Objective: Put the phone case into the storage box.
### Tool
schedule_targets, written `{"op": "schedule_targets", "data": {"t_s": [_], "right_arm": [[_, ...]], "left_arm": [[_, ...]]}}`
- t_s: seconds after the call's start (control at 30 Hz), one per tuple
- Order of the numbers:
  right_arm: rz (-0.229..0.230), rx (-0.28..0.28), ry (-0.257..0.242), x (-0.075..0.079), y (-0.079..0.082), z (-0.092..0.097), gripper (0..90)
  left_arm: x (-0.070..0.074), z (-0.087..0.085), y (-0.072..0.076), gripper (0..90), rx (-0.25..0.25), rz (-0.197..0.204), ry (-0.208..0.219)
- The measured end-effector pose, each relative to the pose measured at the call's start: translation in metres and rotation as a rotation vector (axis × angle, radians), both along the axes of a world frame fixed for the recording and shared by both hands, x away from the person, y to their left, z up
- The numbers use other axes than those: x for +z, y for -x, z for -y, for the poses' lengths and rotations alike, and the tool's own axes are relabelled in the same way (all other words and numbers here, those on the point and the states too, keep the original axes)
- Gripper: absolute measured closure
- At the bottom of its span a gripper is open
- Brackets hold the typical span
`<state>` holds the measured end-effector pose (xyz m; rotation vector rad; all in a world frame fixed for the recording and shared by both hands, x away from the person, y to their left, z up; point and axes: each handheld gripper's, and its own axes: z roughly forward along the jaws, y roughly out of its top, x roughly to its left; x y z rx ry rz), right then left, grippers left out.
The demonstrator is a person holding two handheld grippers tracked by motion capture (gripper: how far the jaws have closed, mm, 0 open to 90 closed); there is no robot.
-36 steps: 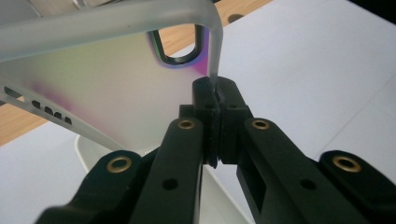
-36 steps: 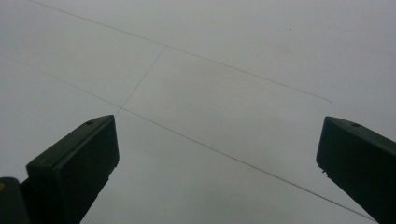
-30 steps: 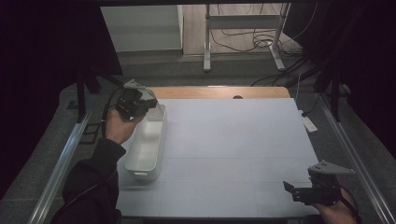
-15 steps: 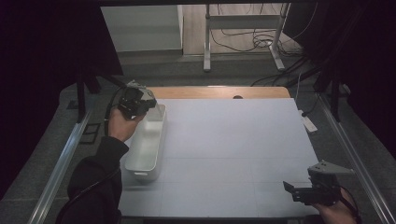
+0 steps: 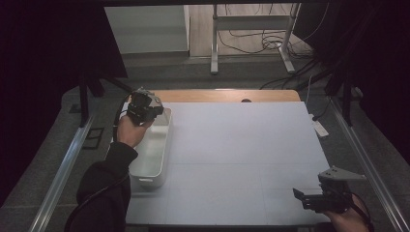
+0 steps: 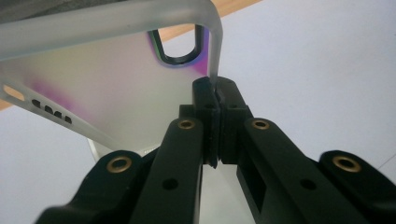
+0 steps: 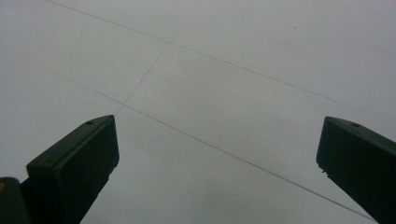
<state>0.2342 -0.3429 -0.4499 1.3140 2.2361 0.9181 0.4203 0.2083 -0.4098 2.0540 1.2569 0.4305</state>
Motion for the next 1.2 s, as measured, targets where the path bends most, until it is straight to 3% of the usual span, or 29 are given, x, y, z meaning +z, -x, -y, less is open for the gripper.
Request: {"op": "schedule_targets", "data": {"t_s": [0.7,1.2], "right_arm": [[-0.010,0.010,0.013,-0.001,0.000,-0.001,0.0],[-0.013,0.014,0.017,-0.001,-0.001,-0.002,0.0]], "left_arm": [[-0.030,0.001,-0.013,88.6,0.054,-0.044,-0.008],[-0.042,0.007,-0.021,88.5,0.058,-0.057,-0.010]]}}
